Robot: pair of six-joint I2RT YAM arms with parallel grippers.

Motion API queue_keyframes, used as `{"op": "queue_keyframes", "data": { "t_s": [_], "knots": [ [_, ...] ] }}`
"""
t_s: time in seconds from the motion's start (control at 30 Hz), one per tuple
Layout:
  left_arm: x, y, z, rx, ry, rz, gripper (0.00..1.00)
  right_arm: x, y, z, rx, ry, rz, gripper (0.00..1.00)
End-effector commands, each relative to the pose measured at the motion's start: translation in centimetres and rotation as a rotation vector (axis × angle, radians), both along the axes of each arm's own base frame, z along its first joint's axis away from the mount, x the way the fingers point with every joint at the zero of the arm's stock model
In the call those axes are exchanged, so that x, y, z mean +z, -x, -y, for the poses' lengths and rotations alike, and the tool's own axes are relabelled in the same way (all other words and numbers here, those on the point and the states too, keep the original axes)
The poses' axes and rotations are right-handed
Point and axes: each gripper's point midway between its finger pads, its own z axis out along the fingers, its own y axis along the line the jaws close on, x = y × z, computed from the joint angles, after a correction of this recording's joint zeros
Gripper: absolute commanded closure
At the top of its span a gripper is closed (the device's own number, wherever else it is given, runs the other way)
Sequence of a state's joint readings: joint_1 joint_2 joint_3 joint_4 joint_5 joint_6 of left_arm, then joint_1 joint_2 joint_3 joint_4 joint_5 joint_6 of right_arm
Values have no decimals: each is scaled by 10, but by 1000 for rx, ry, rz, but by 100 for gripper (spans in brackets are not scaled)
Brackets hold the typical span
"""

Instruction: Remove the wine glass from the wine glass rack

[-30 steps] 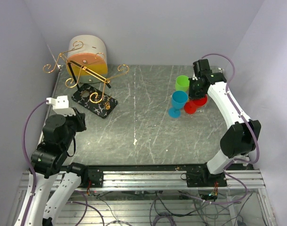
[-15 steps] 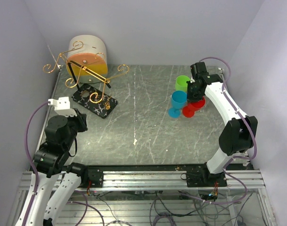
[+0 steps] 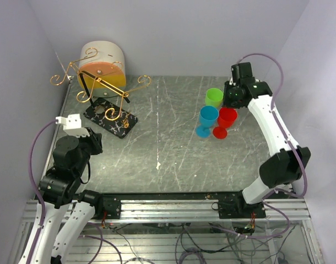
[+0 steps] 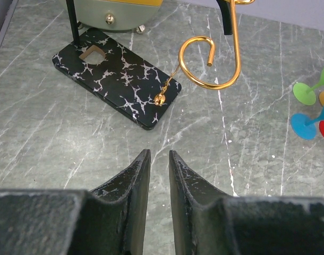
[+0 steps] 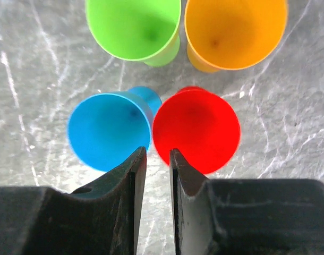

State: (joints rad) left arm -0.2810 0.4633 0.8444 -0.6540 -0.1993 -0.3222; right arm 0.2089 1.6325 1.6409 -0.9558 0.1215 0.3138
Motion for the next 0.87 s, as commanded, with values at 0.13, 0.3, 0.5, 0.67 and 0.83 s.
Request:
{"op": "queue_keyframes", "data": {
  "t_s": [0.13, 0.3, 0.5, 0.67, 0.83],
  "knots": [
    [3, -5, -2, 27, 11, 23, 68, 90, 8, -32, 140, -203, 338, 70],
    [5, -2, -8, 56, 18, 34, 59, 113, 28, -48, 204, -341, 527, 55],
    [3, -2, -14, 97, 16, 23, 50, 133, 52, -42, 174, -409, 710, 38],
    [-1, -5, -12, 88, 12, 3, 49, 131, 60, -38, 158, -410, 737, 42],
    [0, -3, -13, 95, 17, 14, 49, 132, 64, -36, 154, -411, 752, 40]
  ]
}}
